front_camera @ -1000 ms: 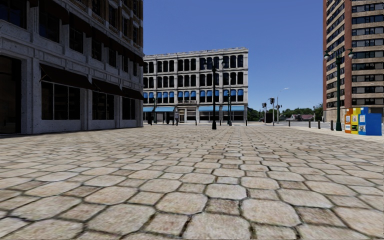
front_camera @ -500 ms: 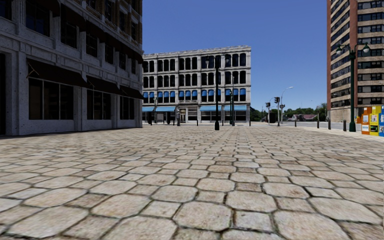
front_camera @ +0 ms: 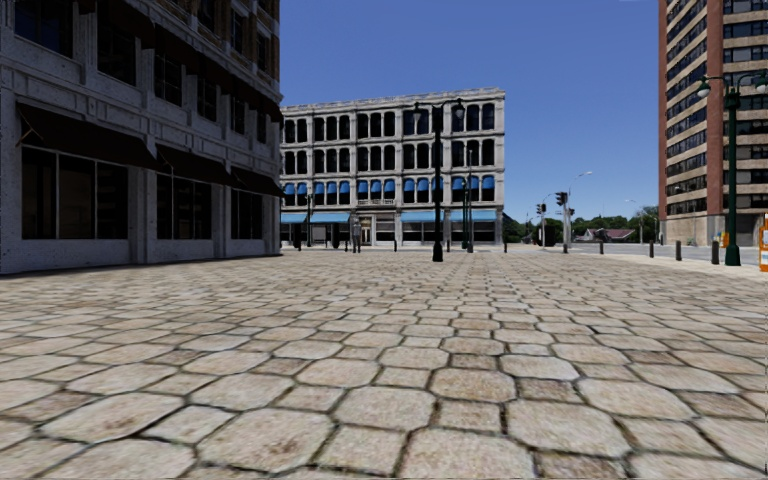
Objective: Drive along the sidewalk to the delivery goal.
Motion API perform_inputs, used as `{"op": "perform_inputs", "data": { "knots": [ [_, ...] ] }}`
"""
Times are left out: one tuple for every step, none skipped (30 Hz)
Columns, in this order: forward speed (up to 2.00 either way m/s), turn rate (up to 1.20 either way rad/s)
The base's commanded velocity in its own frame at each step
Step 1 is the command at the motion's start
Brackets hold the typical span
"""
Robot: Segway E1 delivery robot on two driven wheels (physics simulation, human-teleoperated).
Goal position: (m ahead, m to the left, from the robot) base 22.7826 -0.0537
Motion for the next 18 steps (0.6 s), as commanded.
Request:
{"op": "perform_inputs", "data": {
  "knots": [
    [2.00, 0.00],
    [2.00, 0.00],
    [2.00, 0.00],
    [2.00, 0.00],
    [2.00, 0.00],
    [2.00, 0.00],
    [2.00, 0.00],
    [2.00, 0.00],
    [2.00, 0.00],
    [2.00, 0.00],
    [2.00, 0.00],
    [2.00, 0.00],
    [2.00, 0.00],
    [2.00, 0.00],
    [2.00, 0.00],
    [2.00, 0.00],
    [2.00, 0.00],
    [2.00, 0.00]
  ]
}}
